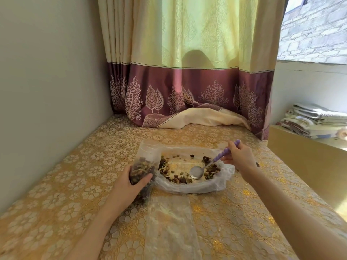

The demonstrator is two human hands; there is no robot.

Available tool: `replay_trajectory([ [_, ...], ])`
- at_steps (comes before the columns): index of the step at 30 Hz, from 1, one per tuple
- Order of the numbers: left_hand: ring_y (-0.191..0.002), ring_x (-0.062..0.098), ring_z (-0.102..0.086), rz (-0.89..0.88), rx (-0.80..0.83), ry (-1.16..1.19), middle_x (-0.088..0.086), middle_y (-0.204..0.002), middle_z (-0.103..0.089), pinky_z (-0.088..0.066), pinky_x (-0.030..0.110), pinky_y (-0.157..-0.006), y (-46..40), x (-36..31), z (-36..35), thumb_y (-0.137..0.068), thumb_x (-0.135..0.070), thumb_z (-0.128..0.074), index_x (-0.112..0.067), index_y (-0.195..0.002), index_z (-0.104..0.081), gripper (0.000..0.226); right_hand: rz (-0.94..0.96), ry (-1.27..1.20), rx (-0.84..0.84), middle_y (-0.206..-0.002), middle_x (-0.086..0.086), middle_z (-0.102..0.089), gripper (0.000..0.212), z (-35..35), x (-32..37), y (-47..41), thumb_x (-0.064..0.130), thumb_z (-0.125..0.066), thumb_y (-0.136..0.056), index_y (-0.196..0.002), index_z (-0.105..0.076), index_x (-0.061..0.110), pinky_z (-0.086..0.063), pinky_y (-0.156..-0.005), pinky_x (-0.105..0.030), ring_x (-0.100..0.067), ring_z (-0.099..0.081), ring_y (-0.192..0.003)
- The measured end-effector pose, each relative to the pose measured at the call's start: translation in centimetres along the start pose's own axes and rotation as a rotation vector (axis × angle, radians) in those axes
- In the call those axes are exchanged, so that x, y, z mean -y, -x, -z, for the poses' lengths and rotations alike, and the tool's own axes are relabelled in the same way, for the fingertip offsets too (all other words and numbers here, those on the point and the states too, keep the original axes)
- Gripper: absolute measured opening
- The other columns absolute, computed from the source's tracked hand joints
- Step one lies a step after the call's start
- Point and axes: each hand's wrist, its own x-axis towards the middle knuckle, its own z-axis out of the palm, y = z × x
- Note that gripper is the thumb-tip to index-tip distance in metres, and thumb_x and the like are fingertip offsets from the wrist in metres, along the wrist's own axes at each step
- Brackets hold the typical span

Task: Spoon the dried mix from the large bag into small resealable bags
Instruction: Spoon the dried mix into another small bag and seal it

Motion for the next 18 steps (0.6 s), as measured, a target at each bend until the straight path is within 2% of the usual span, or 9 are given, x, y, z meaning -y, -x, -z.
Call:
replay_trajectory([
  [5, -0.086, -0.013, -0.048, 0.004, -0.007, -0.017, -0.022, -0.100, -0.055, -0.036, 0.010, -0.061, -0.1, 0.1, 0.0, -0.070, -0.053, -0.065, -0.042, -0.101, -0.045, 0.038, -0.069, -0.046, 0.045, -0.056, -0.009, -0.066, 0.031, -0.1, -0.8, 0.5, 0.018, -0.044, -0.101, -0.079, -0.057, 0.001, -0.052, -0.048, -0.020, -0.017, -0.060, -0.049],
  [9, -0.082, -0.017, -0.047, 0.006, -0.013, -0.024, -0.025, -0.096, -0.053, -0.036, 0.009, -0.060, -0.1, 0.1, 0.0, -0.073, -0.050, -0.066, -0.045, -0.096, -0.044, 0.032, -0.097, -0.087, 0.077, -0.054, -0.008, -0.065, 0.033, -1.5, -0.9, 1.3, 0.019, -0.047, -0.100, -0.074, -0.058, 0.001, -0.051, -0.046, -0.018, -0.012, -0.059, -0.042],
  [11, -0.083, -0.016, -0.047, 0.004, -0.016, -0.026, -0.025, -0.096, -0.053, -0.036, 0.009, -0.060, -0.1, 0.1, -0.1, -0.072, -0.051, -0.066, -0.042, -0.100, -0.044, 0.036, -0.123, -0.117, 0.080, -0.056, -0.011, -0.066, 0.033, -2.3, -1.1, 1.7, 0.018, -0.048, -0.099, -0.075, -0.059, 0.000, -0.052, -0.047, -0.019, -0.013, -0.060, -0.044],
  [14, -0.084, -0.015, -0.048, -0.005, -0.014, -0.029, -0.022, -0.097, -0.054, -0.037, 0.008, -0.059, -0.1, 0.1, -0.1, -0.069, -0.052, -0.065, -0.036, -0.106, -0.046, 0.044, -0.178, -0.180, 0.088, -0.061, -0.016, -0.068, 0.035, -3.3, -1.3, 2.2, 0.016, -0.048, -0.099, -0.073, -0.061, -0.003, -0.056, -0.054, -0.023, -0.020, -0.064, -0.054],
  [16, -0.083, -0.016, -0.048, -0.006, -0.013, -0.037, -0.022, -0.097, -0.055, -0.038, 0.006, -0.057, -0.1, 0.2, -0.1, -0.072, -0.050, -0.066, -0.036, -0.105, -0.047, 0.040, -0.205, -0.207, 0.082, -0.073, -0.025, -0.069, 0.038, -3.7, -1.3, 2.3, 0.016, -0.048, -0.099, -0.069, -0.061, -0.003, -0.058, -0.062, -0.027, -0.029, -0.066, -0.065],
  [18, -0.082, -0.017, -0.048, -0.005, -0.014, -0.041, -0.022, -0.097, -0.055, -0.039, 0.005, -0.057, -0.2, 0.2, -0.1, -0.074, -0.048, -0.066, -0.037, -0.106, -0.047, 0.039, -0.221, -0.217, 0.068, -0.079, -0.030, -0.068, 0.040, -3.7, -1.2, 2.4, 0.015, -0.048, -0.099, -0.065, -0.060, -0.003, -0.058, -0.063, -0.026, -0.031, -0.066, -0.069],
])
